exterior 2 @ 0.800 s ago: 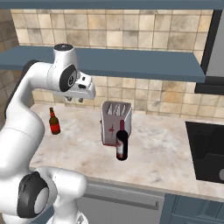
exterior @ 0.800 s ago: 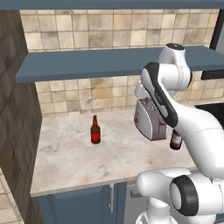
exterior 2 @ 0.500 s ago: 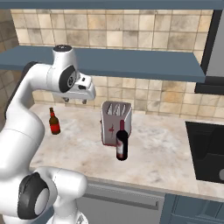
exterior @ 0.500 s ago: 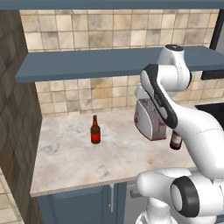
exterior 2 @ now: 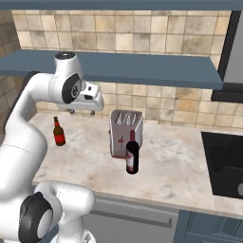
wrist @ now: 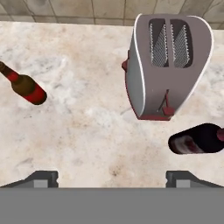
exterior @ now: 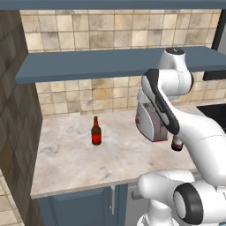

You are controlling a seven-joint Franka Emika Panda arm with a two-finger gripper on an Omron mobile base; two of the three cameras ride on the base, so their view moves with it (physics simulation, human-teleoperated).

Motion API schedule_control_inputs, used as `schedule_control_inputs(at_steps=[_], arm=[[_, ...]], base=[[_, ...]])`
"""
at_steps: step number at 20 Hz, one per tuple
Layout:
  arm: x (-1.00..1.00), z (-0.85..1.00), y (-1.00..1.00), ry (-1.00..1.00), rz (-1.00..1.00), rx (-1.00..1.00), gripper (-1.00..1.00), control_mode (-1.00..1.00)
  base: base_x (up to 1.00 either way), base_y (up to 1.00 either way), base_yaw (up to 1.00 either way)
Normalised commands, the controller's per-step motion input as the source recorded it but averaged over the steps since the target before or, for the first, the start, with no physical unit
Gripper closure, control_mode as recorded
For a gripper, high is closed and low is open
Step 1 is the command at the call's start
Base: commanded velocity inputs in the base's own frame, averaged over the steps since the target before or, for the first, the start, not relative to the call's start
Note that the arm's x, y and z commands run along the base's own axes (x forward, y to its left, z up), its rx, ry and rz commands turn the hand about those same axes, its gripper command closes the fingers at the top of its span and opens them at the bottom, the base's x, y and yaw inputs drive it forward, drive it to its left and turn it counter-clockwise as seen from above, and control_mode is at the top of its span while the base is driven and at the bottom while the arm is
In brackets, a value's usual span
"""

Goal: Move the drinks to the dining counter.

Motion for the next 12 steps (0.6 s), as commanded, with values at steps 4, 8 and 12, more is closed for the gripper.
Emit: schedule_control_inputs(at_steps=[4, 8, 12], arm=[[-0.21, -0.25, -0.05, 0.00, 0.00, -0.01, -1.00, -1.00], [-0.24, -0.16, -0.21, 0.00, 0.00, 0.00, -1.00, -1.00], [-0.31, 0.00, -0.51, -0.01, 0.00, 0.02, -1.00, -1.00]], base=[[0.00, 0.00, 0.00], [0.00, 0.00, 0.00], [0.00, 0.00, 0.00]])
